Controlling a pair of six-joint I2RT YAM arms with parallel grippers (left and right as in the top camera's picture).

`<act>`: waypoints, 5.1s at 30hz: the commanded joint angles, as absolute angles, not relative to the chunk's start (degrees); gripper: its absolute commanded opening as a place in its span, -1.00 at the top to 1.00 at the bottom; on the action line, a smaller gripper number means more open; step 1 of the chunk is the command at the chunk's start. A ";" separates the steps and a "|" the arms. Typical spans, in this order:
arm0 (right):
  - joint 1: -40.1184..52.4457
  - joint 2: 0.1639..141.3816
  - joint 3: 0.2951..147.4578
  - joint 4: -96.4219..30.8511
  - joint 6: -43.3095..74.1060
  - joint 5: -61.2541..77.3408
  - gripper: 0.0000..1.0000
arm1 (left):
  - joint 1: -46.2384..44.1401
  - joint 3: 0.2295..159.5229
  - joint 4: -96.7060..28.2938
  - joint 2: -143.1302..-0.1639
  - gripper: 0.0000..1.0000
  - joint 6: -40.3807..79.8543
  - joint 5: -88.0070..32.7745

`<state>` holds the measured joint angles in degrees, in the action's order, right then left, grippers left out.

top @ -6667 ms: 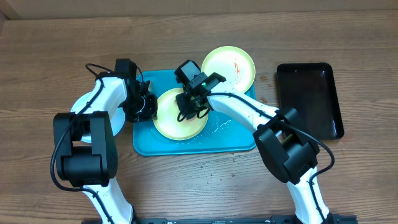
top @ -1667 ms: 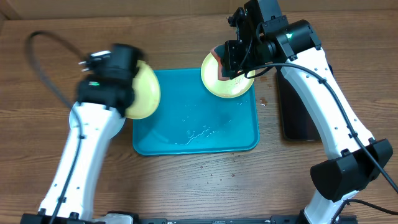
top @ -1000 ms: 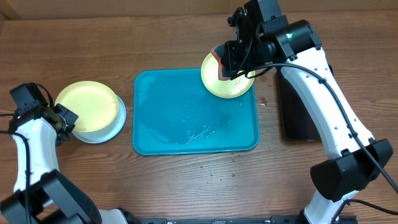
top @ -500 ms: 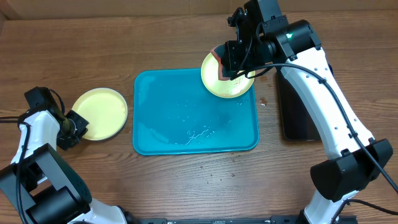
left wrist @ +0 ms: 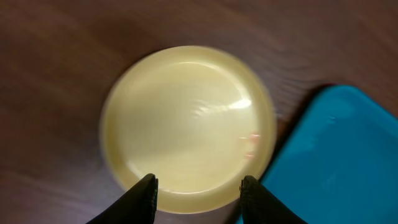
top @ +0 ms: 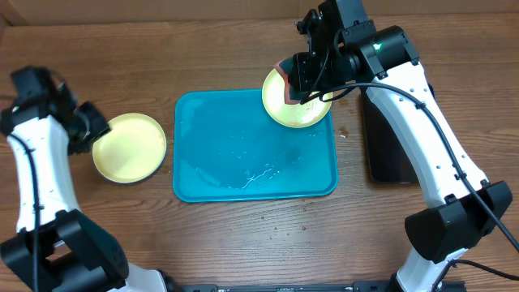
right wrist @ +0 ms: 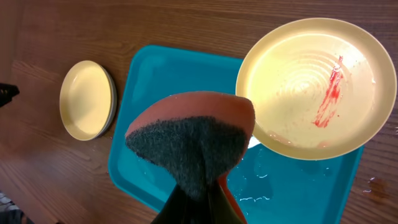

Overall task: Clean dirty plates on tray and stack at the side
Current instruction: 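Lower the yellow plate onto the white plate and release it, then move left gripper to the upper yellow plate and drag it to tray center, then scrub the second yellow plate with the sponge while left gripper holds it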

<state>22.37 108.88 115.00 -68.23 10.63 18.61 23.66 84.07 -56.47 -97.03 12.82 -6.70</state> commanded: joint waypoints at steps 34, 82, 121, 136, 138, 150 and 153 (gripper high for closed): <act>14.50 108.71 115.57 -75.37 9.08 18.41 0.92 | -19.35 86.11 -15.73 -125.08 0.10 32.16 -8.78; 25.91 124.68 115.46 -72.38 13.80 17.54 0.92 | -13.74 86.72 -55.55 -117.73 0.92 16.67 -2.96; 38.30 137.40 107.22 -56.80 14.57 29.02 0.92 | -8.19 86.67 -53.76 -121.62 0.92 9.17 -25.56; 29.85 137.38 111.74 -66.83 12.08 7.09 0.93 | -6.31 86.67 -54.24 -121.62 0.92 8.51 -24.88; 28.49 137.38 111.77 -67.05 11.49 6.24 0.93 | -5.89 86.67 -54.41 -121.62 0.92 8.49 -24.84; 29.89 137.40 111.66 -66.00 10.17 12.10 0.92 | -5.48 86.67 -55.46 -121.62 0.92 7.66 -23.46; 32.88 137.40 110.93 -63.83 10.20 19.40 0.92 | -5.48 86.67 -55.44 -121.62 0.92 7.68 -23.59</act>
